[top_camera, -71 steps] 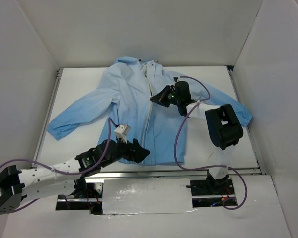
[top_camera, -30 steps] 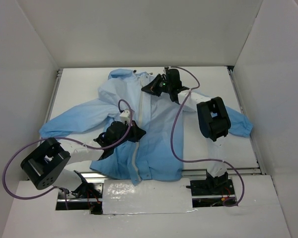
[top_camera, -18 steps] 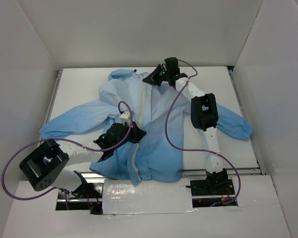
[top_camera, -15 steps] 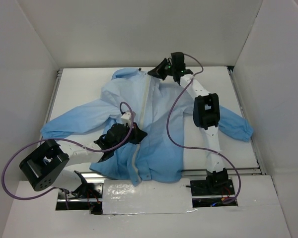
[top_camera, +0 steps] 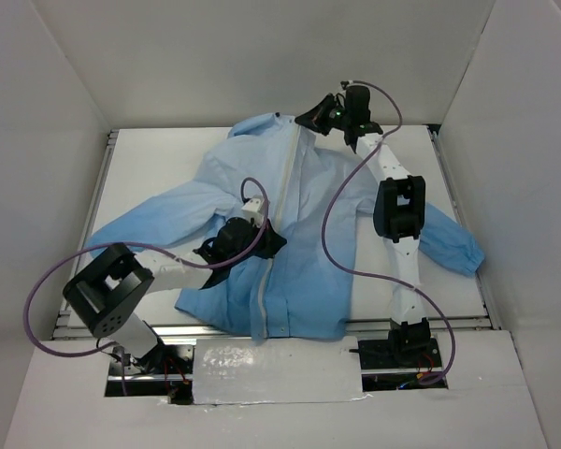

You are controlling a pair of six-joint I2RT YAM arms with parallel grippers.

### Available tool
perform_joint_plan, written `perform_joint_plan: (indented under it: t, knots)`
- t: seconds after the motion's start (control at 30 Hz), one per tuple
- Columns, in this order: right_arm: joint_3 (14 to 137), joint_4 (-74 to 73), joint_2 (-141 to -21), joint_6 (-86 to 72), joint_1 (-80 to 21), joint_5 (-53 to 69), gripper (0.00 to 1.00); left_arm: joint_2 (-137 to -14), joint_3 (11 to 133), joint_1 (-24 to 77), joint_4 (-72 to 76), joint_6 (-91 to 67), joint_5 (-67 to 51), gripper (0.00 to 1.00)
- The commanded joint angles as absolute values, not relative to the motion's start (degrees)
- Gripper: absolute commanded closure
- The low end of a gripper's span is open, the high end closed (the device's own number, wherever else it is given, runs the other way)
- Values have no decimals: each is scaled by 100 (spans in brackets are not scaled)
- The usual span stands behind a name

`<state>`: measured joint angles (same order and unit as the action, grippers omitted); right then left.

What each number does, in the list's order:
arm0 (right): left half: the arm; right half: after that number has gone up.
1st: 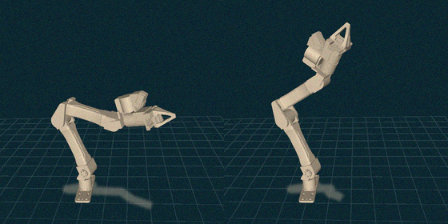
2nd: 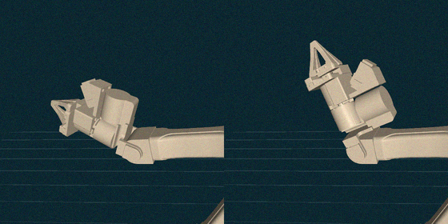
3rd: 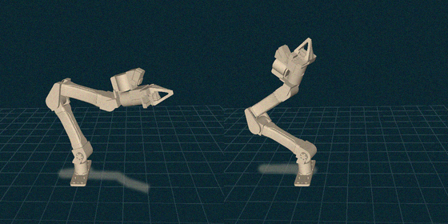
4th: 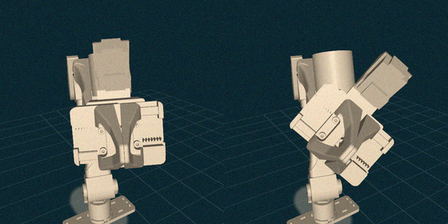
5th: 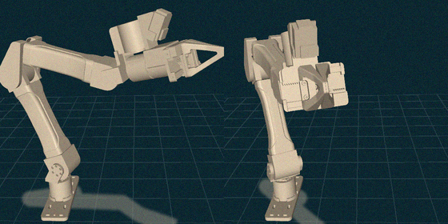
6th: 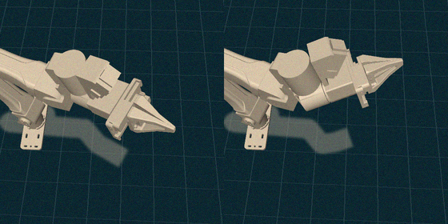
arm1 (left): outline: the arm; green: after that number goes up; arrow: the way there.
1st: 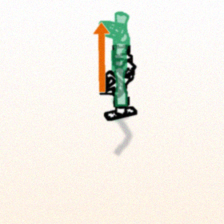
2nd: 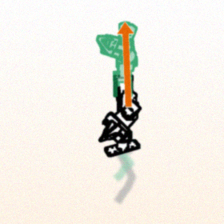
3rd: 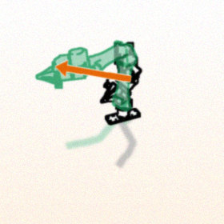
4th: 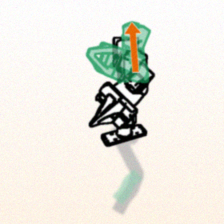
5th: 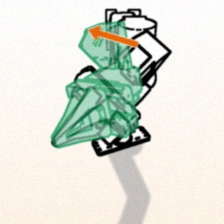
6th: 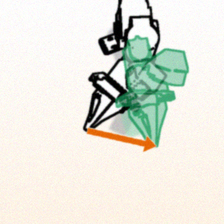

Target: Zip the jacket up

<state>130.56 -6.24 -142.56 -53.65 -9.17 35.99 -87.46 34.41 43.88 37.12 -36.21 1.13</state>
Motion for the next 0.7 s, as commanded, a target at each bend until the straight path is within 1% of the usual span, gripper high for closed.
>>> perform_joint_plan:
  t: [0.0,0.03,0.1,0.17,0.2,0.23,0.27,0.3,0.33,0.37,0.4,0.43,0.53,0.6,0.63,0.67]
  knots:
    - [13420,1125,-13579,-5027,-334,2285,100,-9227,3936,4246,3340,-3612,-596,100]
    - [13525,1125,-13579,-5010,-334,2285,100,-9359,4068,4132,3349,-3656,-711,100]
    - [14121,924,-13737,-4983,-316,2320,100,-9711,4542,3868,3279,-3691,-852,100]
    - [14535,844,-13834,-4957,-281,2399,100,-9956,5033,3788,2911,-3639,-765,87]
    - [14554,835,-13808,-4966,-264,2391,99,-10001,5210,3788,2735,-3578,-686,80]
    - [14529,844,-13773,-4966,-264,2434,91,-10054,5360,3797,2438,-3508,-520,53]
    - [14511,757,-13729,-4957,-246,2469,75,-10098,5553,3797,2321,-3542,-397,36]
    - [14485,738,-13694,-4940,-237,2539,48,-10107,5624,3788,2207,-3594,-282,24]
    - [14432,712,-13659,-4905,-229,2714,34,-10090,5677,3788,2128,-3647,-177,9]
    - [14292,642,-13510,-4896,-220,2785,22,-10003,5800,3788,1857,-3656,-28,1]
    - [14195,624,-13404,-4887,-211,2838,19,-9915,5844,3788,1707,-3674,-26,1]
    - [14081,563,-13299,-4817,-220,2908,1,-9679,5880,3788,1575,-3691,191,1]
    - [14106,-190,-12729,-4632,-211,2971,0,-9108,6142,3788,750,-3788,815,0]
    - [14028,-753,-12351,-4361,-228,2901,0,-8826,6441,3779,-408,-3928,1597,1]
    - [13679,-1348,-11774,-4281,-237,2796,0,-8554,6764,3771,-822,-3998,1887,1]
    - [13380,-1571,-11429,-4185,-281,2769,0,-8404,6924,3736,-1609,-4130,2403,1]
